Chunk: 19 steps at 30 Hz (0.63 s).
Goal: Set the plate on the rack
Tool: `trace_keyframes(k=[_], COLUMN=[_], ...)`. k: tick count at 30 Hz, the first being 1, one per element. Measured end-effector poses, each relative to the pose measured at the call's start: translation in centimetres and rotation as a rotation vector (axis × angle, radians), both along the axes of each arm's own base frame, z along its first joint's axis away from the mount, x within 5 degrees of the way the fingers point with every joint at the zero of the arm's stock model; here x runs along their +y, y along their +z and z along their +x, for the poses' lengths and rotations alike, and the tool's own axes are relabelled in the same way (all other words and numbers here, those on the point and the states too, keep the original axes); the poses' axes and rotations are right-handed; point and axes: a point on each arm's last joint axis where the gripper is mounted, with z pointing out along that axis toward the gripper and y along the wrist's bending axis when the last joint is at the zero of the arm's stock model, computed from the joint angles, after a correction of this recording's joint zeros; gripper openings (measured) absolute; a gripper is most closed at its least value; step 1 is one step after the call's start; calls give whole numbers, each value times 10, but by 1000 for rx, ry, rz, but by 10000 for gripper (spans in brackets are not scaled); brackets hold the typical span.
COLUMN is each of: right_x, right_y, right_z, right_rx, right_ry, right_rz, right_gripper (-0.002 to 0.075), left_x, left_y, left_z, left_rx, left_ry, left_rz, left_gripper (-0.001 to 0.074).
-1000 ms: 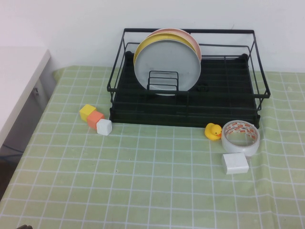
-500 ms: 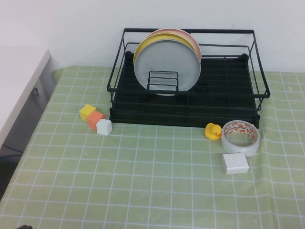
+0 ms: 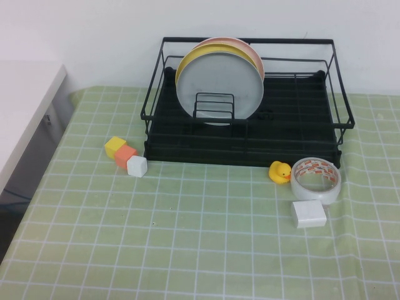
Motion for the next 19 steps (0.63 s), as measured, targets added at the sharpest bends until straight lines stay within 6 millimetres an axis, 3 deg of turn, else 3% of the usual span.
trace_keyframes(k=[4, 11, 19], right_x=[0, 0, 0], right_y=[0, 0, 0], right_z=[0, 0, 0], right_rx=[0, 0, 0], right_ry=[0, 0, 0], right_rz=[0, 0, 0], right_gripper=[-1, -1, -1], left_x=[12, 13, 13], left_y=[-22, -49, -53], left_z=[8, 16, 16], left_rx=[-6, -36, -29], left_ry=[138, 151, 147], left_rz=[9, 26, 49], left_gripper=[-1, -1, -1])
